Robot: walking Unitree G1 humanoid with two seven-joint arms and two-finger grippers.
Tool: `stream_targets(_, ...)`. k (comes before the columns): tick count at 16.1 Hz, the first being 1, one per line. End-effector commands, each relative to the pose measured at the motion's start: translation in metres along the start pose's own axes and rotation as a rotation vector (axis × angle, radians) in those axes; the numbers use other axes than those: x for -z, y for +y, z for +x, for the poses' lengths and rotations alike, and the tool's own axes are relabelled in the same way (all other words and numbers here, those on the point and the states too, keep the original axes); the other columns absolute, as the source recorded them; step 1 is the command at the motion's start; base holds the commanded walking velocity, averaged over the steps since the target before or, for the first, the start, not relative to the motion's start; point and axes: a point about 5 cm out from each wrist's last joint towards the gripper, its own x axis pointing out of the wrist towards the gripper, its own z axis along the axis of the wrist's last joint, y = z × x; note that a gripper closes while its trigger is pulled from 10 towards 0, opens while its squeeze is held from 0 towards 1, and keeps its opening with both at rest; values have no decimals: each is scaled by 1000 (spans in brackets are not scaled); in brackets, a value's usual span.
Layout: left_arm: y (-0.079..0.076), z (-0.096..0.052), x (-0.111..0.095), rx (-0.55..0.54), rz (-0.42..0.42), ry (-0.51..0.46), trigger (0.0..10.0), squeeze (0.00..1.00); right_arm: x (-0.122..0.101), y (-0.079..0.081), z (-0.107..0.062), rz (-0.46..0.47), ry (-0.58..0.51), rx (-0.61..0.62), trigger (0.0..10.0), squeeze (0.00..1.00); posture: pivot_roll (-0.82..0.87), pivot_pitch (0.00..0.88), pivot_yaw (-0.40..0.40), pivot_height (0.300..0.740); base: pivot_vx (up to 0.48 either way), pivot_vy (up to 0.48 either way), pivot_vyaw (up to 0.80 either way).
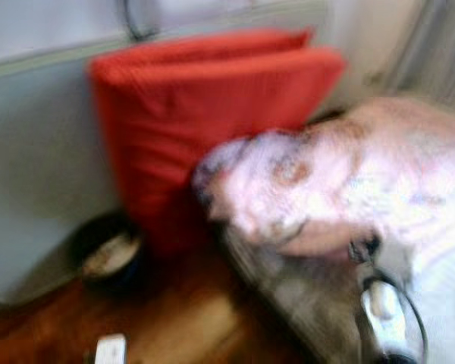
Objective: Clean up the room
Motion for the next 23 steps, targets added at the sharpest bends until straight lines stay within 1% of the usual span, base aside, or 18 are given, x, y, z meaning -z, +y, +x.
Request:
stream_targets(1, 2, -1, 6, -6, 10, 34, 10000, 0, 14, 3, -7, -23, 73, -59, 10000, 0, 68, 61, 10, 740, 0, 0, 0)
stream_targets(2, 2, -1, 6, -6, 10, 34, 10000, 0, 23, 8, -10, -47, 138, -106, 10000, 0, 68, 61, 10, 740, 0, 0, 0)
stream_targets(4, 1, 0, 3, -3, 11, 32, 10000, 0, 33, 10, -14, -59, 201, -141, 10000, 0, 68, 59, 10, 740, 0, 0, 0)
stream_targets(6, 0, 0, 2, 1, 12, 30, 10000, 0, 36, 10, -16, -67, 218, -144, 10000, 0, 67, 56, 10, 740, 0, 0, 0)
stream_targets(7, -2, 1, 1, 3, 12, 29, 10000, 0, 41, 9, -17, -95, 263, -149, 10000, 0, 63, 53, 9, 740, 0, 0, 0)
stream_targets(8, -4, 2, 0, 7, 12, 27, 10000, 0, 53, 4, -22, -152, 353, -139, 10000, 0, 64, 51, 8, 740, 0, 0, 0)
stream_targets(9, -5, 2, -2, 10, 11, 24, 10000, 0, 60, 0, -25, -174, 411, -120, 10000, 0, 64, 52, 7, 740, 0, 0, 0)
stream_targets(12, -6, 2, -2, 14, 9, 22, 10000, 0, 71, -15, -32, -234, 480, -60, 10000, 0, 61, 56, 5, 740, 0, 0, 0)
stream_targets(13, -6, 2, -1, 17, 8, 22, 10000, 0, 81, -18, -41, -270, 542, -79, 10000, 0, 58, 59, 4, 740, 0, 0, 0)
stream_targets(14, -5, 2, -2, 17, 8, 22, 10000, 0, 90, -18, -49, -294, 610, -110, 10000, 0, 57, 62, 4, 740, 0, 0, 0)
stream_targets(15, -5, 3, -3, 17, 8, 21, 10000, 0, 93, -16, -52, -296, 637, -140, 10000, 0, 58, 63, 4, 740, 0, 0, 0)
stream_targets(16, -5, 3, -4, 18, 8, 22, 10000, 0, 100, -9, -60, -310, 684, -231, 10000, 0, 58, 64, 4, 740, 0, 0, 0)
stream_targets(17, -5, 3, -4, 19, 8, 23, 10000, 0, 102, -7, -62, -312, 696, -258, 10000, 0, 58, 63, 4, 740, 0, 0, 0)
stream_targets(18, -5, 3, -4, 20, 9, 23, 10000, 0, 107, -1, -68, -342, 735, -330, 10000, 0, 56, 65, 4, 740, 0, 0, 0)
stream_targets(19, -4, 3, -4, 21, 10, 23, 10000, 0, 108, 0, -70, -351, 746, -354, 10000, 0, 56, 65, 4, 740, 0, 0, 0)
stream_targets(20, -4, 3, -5, 24, 11, 23, 10000, 0, 113, 0, -76, -398, 776, -393, 10000, 0, 56, 67, 4, 740, 0, 0, 0)
stream_targets(22, -4, 3, -5, 28, 19, 25, 10000, 0, 115, -4, -78, -422, 793, -389, 10000, 0, 56, 67, 4, 740, 0, 0, 0)
stream_targets(23, -5, 3, -5, 30, 24, 25, 10000, 0, 116, -13, -78, -437, 800, -338, 10000, 0, 56, 70, 3, 740, 0, 0, 0)
